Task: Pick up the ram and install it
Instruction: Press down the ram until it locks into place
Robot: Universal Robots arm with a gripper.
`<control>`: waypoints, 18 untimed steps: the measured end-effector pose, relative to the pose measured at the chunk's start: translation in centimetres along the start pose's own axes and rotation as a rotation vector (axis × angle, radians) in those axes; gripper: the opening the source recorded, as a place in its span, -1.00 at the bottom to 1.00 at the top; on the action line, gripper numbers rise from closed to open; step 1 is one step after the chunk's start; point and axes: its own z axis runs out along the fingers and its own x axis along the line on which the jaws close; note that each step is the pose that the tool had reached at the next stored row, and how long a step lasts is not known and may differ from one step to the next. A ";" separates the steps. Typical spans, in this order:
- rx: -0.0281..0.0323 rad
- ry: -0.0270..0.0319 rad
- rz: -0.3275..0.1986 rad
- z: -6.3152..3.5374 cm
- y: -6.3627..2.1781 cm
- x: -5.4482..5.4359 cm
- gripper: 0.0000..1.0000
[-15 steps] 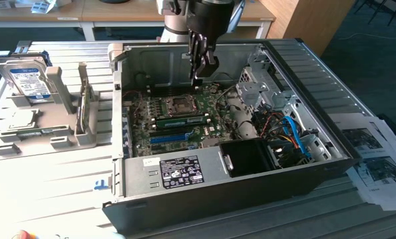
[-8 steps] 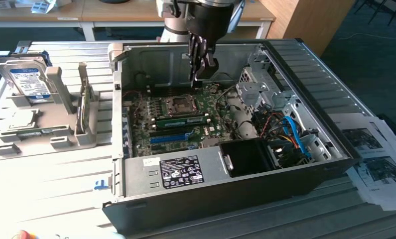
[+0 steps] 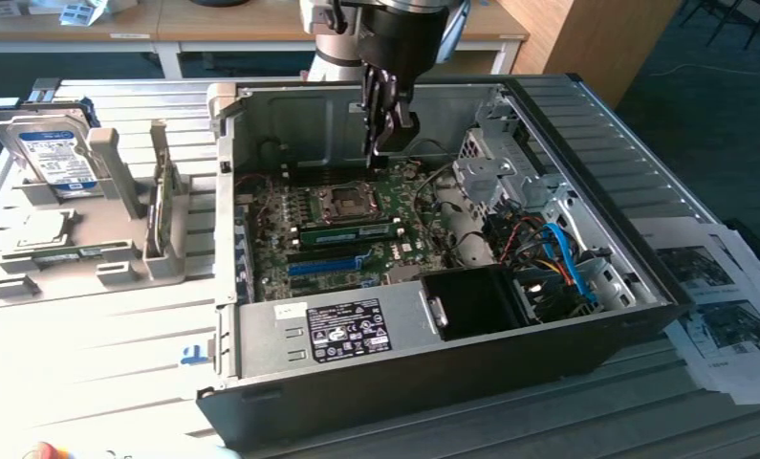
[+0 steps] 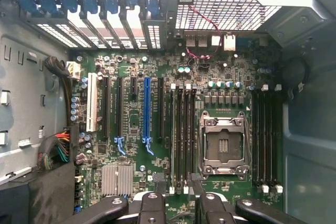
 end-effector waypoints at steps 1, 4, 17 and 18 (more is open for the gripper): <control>0.0000 0.0000 0.000 0.00 0.00 0.0 -0.38; 0.0000 0.0000 0.000 0.00 0.00 0.0 -0.38; -0.0001 0.0000 0.000 0.00 0.00 0.0 -0.80; 0.0000 0.0000 0.000 0.00 0.00 0.0 -0.80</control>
